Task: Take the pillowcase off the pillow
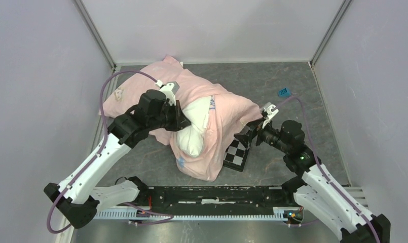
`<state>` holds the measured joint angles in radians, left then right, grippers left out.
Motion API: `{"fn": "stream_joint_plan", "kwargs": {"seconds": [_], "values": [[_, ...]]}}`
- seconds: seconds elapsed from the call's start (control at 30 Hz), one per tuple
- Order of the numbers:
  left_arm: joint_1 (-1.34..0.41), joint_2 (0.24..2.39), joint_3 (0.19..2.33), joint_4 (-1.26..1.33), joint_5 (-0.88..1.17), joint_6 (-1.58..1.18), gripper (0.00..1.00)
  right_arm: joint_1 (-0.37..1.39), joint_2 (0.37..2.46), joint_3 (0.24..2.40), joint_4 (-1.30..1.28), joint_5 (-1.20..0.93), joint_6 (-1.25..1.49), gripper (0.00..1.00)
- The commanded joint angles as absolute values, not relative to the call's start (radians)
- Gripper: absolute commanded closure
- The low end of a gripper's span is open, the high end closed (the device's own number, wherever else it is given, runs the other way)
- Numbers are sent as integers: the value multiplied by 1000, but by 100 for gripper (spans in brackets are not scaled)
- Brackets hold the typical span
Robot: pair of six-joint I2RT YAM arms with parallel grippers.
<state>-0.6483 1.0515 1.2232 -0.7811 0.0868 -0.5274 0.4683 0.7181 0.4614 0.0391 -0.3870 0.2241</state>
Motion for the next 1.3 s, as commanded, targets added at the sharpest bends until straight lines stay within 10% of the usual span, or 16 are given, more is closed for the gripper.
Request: {"fn": "stream_joint_plan", "kwargs": {"seconds": [0.0, 0.57, 0.9, 1.27], "values": [[-642, 996, 1197, -612, 126, -561, 98, 491, 656, 588, -114, -359, 251, 10], [-647, 967, 1052, -569, 166, -557, 98, 894, 919, 989, -385, 347, 231, 7], [-647, 960, 1027, -561, 180, -540, 98, 951, 1030, 1092, -357, 229, 223, 12], [-647, 933, 1022, -567, 154, -534, 98, 983, 1168, 1146, -317, 358, 240, 49]]}}
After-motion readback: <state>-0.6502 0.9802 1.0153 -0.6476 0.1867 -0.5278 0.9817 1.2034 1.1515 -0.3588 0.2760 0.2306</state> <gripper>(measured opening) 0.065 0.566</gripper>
